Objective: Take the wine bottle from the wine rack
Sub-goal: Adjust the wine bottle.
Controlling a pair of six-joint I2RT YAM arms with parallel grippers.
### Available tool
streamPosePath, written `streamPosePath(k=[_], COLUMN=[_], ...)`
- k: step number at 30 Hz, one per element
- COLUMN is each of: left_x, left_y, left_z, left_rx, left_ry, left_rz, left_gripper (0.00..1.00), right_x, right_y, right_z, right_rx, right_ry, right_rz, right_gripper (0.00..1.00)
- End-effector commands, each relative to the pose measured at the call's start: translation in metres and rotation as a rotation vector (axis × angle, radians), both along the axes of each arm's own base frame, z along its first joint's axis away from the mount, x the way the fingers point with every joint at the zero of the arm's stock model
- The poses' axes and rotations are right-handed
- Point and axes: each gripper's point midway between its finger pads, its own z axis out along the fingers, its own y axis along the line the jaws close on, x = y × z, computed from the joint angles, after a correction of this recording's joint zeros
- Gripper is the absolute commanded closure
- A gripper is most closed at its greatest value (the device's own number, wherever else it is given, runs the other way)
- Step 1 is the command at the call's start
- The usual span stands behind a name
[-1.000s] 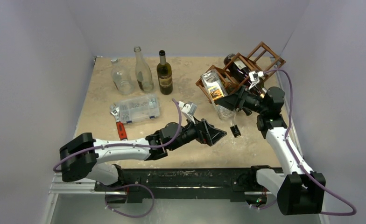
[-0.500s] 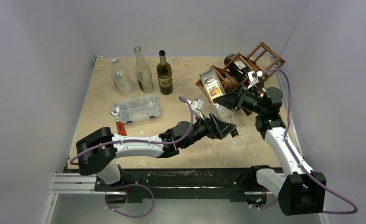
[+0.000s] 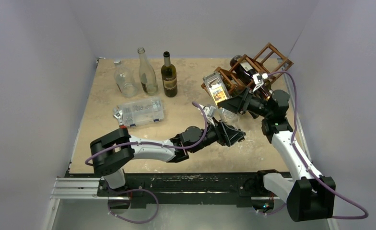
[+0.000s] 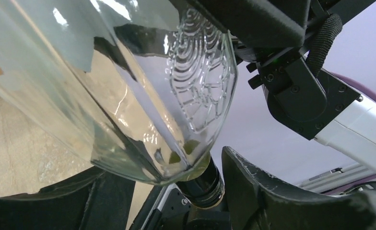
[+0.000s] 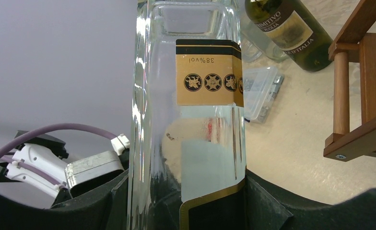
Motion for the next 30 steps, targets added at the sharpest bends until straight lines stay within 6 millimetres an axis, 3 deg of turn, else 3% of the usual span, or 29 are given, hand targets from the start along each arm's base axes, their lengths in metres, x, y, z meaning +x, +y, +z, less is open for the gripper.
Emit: streamPosePath(k=[1, 8, 11, 16, 17, 20, 25, 30], left_x=[0.006, 0.033, 0.040, 0.046, 0.046, 0.046, 0.039, 0.030], left_y=[-0.001, 0.014, 0.020, 0.036, 0.041, 0.053, 0.073, 0.088], left_z=[0.039, 0.040, 0.036, 0.024, 0.023, 0.020, 0.020, 0.016], left_rx=[-0.146, -0.208, -0.232, -0.273, -0.278, -0.280, -0.254, -0.228], left_ry=[-0.095, -0.076, -0.066, -0.048, -0.049, -0.055, -0.087, -0.067], left_rz=[-0.002, 0.113, 0.146, 0.186, 0.194, 0.211, 0.200, 0.155], left_gripper=[0.39, 0.43, 0.58, 0.96, 1.00, 1.00, 1.00, 1.00], right_x=[-0.019, -0.026, -0.026, -0.026, -0.026, -0.024, -0.022, -0.022], right_y=[0.005, 0.008, 0.008, 0.007, 0.007, 0.007, 0.005, 0.005], right_z=[0.038, 0.035, 0.034, 0.031, 0.031, 0.028, 0.022, 0.021], right_rx=[0.016, 0.013, 0.013, 0.008, 0.005, -0.004, -0.046, -0.064], right_ry=[-0.195, -0.200, -0.198, -0.198, -0.199, -0.204, -0.232, -0.263], right_rz=[0.057, 0.086, 0.084, 0.081, 0.079, 0.073, 0.063, 0.070], right_gripper=[1.00, 1.00, 1.00, 1.00, 1.00, 1.00, 0.76, 0.41])
